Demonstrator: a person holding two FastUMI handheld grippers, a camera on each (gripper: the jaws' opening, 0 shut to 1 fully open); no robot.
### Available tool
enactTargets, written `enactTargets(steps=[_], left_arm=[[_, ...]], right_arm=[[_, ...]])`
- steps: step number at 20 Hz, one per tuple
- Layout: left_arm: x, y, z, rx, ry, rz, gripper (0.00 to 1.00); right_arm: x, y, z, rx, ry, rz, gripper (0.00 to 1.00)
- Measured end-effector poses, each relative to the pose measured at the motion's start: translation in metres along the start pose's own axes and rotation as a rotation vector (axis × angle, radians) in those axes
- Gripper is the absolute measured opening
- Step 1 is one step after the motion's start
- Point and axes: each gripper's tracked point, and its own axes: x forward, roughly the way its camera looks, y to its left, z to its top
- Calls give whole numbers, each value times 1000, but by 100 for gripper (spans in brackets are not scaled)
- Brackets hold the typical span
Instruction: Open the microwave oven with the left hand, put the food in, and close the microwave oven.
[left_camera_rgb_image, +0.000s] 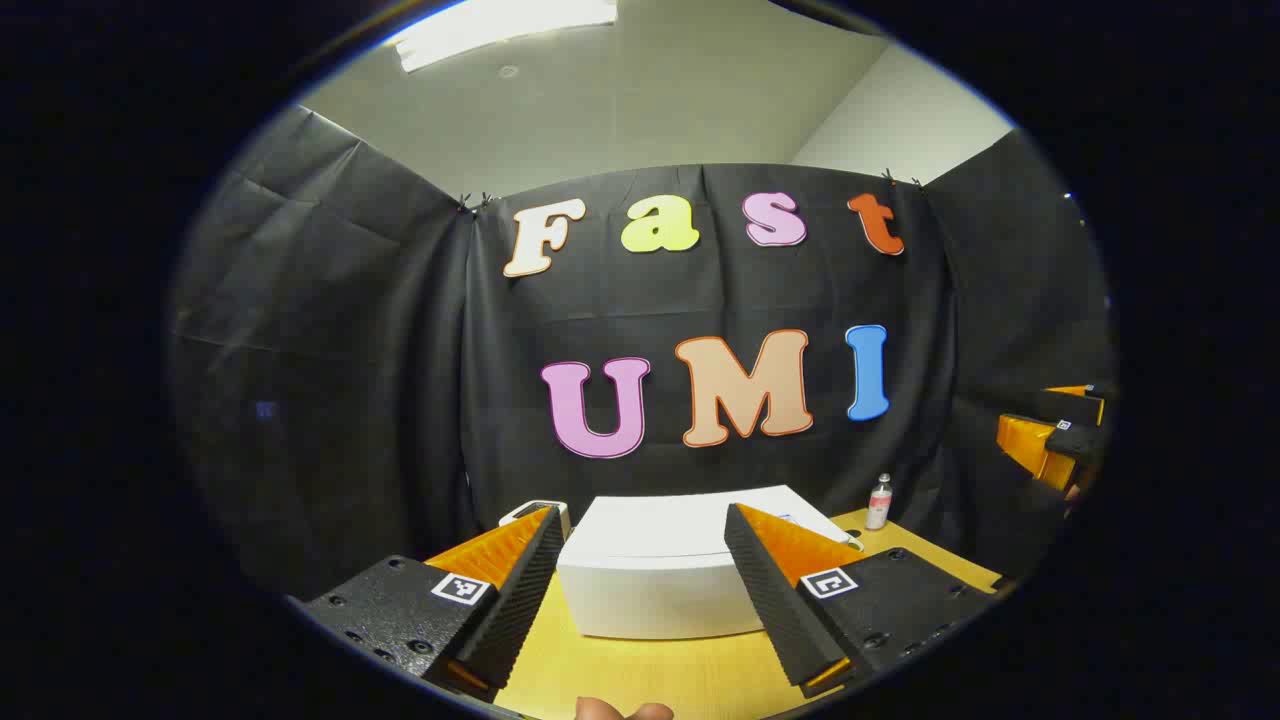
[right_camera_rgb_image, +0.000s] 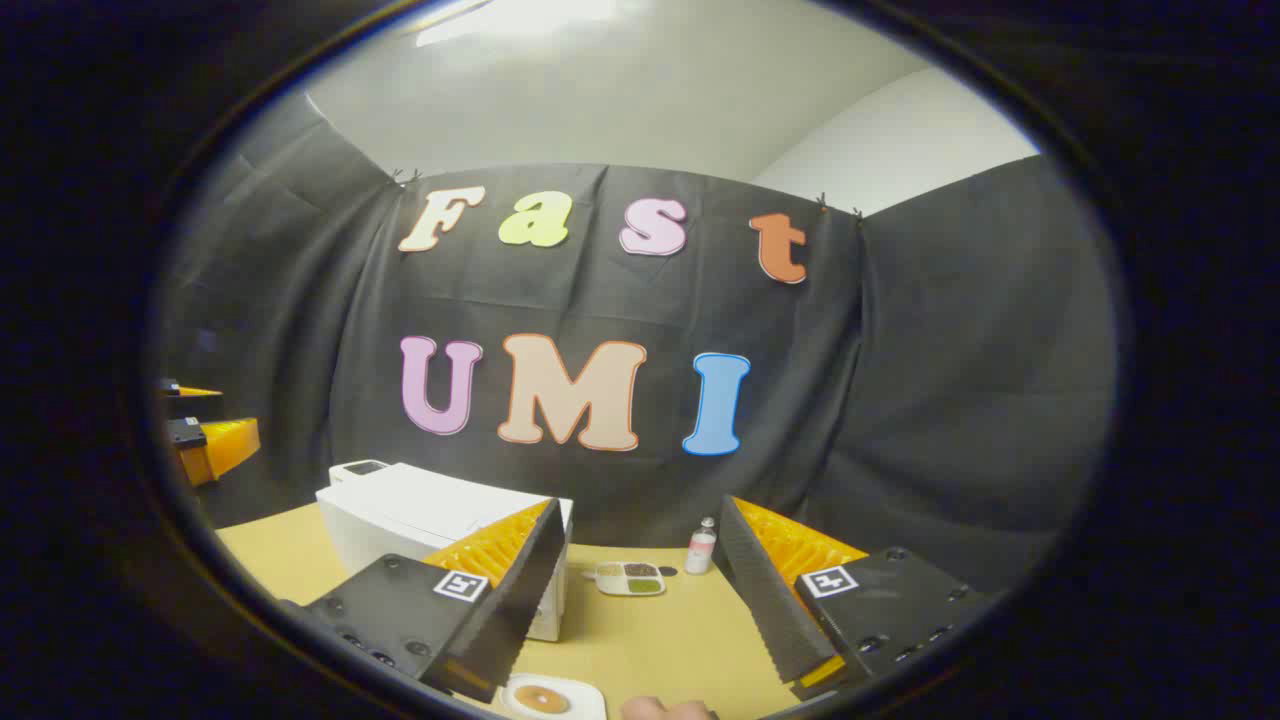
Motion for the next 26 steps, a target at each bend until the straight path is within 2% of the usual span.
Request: enactTargets(steps=[3,4,6,13,20,21,22,23,26], left_arm=[[2,-3,-7,8,23,14,97],[2,-5,-8,5,30,10,100],[5,-10,-10,13,34,5,97],[18,-23,-4,82,-13,-6,97],[26,-38,-6,77,-17,-25,97],[28,-39,-8,71,-10,-22,97],[28,-39,-10,63,-3,-20,97],[29,-39,-12,58,1,-19,100],[36,-43,-19,56,12,-18,98]], right_arm=[[6,-6,-1,7,-2,7,94],[8,-5,0,13,-5,9,94],[13,-6,1,19,-14,17,94],[28,-6,3,19,-30,23,94],[32,-11,7,27,-45,22,94],[33,-10,8,21,-47,27,97],[32,-11,8,11,-53,29,94],[32,-12,9,2,-56,28,94],[33,-11,8,3,-54,35,94]])
